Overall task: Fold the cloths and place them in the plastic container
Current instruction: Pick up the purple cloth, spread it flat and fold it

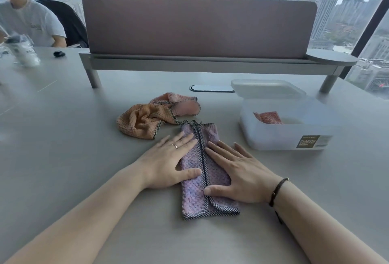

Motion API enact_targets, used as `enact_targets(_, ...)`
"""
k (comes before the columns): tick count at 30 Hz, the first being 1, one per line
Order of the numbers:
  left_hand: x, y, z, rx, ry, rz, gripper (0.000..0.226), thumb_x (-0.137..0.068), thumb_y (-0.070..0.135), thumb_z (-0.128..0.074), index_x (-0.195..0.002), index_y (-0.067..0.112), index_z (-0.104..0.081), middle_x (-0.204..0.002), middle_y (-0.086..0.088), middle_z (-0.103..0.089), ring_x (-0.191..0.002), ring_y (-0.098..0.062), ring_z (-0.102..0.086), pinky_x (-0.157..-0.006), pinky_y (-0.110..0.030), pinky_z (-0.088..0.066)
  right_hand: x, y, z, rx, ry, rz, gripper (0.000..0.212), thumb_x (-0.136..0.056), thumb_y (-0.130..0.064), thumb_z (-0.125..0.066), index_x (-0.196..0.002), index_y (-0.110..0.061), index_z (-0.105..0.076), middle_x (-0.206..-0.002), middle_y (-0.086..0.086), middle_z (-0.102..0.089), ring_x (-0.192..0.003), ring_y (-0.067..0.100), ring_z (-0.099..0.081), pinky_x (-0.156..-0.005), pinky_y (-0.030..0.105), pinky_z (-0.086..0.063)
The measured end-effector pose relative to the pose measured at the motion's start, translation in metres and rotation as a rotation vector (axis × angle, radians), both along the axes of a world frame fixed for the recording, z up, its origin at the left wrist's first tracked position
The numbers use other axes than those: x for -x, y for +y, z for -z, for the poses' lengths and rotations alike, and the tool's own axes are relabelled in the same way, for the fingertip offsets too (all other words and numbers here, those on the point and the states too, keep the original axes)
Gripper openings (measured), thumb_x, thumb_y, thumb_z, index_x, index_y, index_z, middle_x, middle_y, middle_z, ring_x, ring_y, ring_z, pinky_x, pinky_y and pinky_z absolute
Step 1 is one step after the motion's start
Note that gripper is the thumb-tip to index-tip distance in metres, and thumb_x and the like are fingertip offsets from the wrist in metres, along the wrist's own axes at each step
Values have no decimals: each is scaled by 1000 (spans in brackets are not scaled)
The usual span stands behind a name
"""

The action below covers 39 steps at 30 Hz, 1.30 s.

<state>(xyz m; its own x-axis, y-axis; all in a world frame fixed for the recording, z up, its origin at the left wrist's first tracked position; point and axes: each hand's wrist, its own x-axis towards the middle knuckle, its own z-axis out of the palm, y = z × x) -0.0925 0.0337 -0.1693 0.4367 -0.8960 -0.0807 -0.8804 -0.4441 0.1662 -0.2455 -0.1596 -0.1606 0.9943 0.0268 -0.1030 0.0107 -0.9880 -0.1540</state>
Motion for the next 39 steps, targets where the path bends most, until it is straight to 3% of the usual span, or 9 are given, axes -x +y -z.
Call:
enact_targets(8, 0, -10, -5, -63, -25, 71, 118, -64, 98, -13, -158, 29, 6, -164, 15, 13, -148, 1, 17, -125, -39, 4, 4, 1, -2, 33, 22, -18, 116, -65, -99, -22, -156, -34, 11, -161, -19, 18, -147, 0, 22, -124, 42, 5)
enact_targets(12, 1, -4, -6, 57, 22, 85, 117, -66, 98, -21, -158, 30, 3, -163, 18, 13, -147, 4, 18, -125, -38, 0, 8, -2, 0, -39, -57, 8, 114, -64, -99, -22, -156, -37, 1, -163, -19, 8, -148, -2, 14, -124, 41, -1)
enact_targets(19, 17, 26, -3, 161, 157, 125, 93, -77, 86, -43, -155, 44, -11, -164, 22, 1, -147, 9, 13, -125, -36, 2, 33, -13, 5, -246, -170, 89, 69, -85, -82, -17, -148, -54, -23, -159, -32, -7, -147, -9, 4, -124, 35, -8)
enact_targets(25, 28, 22, -7, 73, 121, 145, 96, -73, 94, -23, -154, 47, -3, -161, 28, 8, -146, 10, 16, -125, -35, 6, 48, -10, 7, -111, -139, 55, 74, -80, -86, -29, -148, -56, -21, -160, -30, -7, -149, -5, 3, -124, 32, -5)
enact_targets(27, 30, 22, -5, -10, 26, 145, 96, -74, 94, -22, -154, 47, 4, -161, 27, 14, -145, 9, 21, -124, -36, 8, 48, -12, 8, -184, -179, 66, 61, -86, -78, -34, -143, -56, -33, -157, -32, -16, -148, -6, -5, -124, 32, -10)
enact_targets(29, 32, 24, -3, -24, 12, 137, 97, -74, 94, -20, -154, 46, 5, -161, 27, 14, -144, 10, 22, -124, -36, 8, 49, -16, 9, -278, -226, 81, 43, -93, -49, -44, -135, -57, -45, -152, -35, -24, -146, -7, -15, -122, 32, -18)
enact_targets(31, 35, 29, -4, 78, 101, 123, 96, -74, 93, -23, -155, 46, -4, -162, 26, 5, -146, 11, 15, -124, -34, 5, 53, -18, 11, -316, -236, 75, 60, -86, -22, -43, -130, -63, -44, -150, -37, -24, -145, -7, -17, -121, 31, -19)
enact_targets(36, 35, 45, -3, 490, 506, 2, 66, -84, 68, -57, -143, 41, -46, -157, 22, -34, -146, 7, -20, -123, -27, -15, 68, -5, 7, -147, -162, -42, 55, -83, -54, -39, -135, -70, -28, -159, -30, -11, -149, -3, -4, -123, 26, -7)
enact_targets(39, 36, 48, -4, 606, 607, -13, 36, -84, 48, -66, -114, 30, -73, -137, 17, -60, -138, -1, -44, -119, -32, -29, 67, -1, 10, -130, -227, -102, 54, -84, -47, -48, -135, -63, -38, -158, -26, -22, -149, 0, -13, -121, 27, -14)
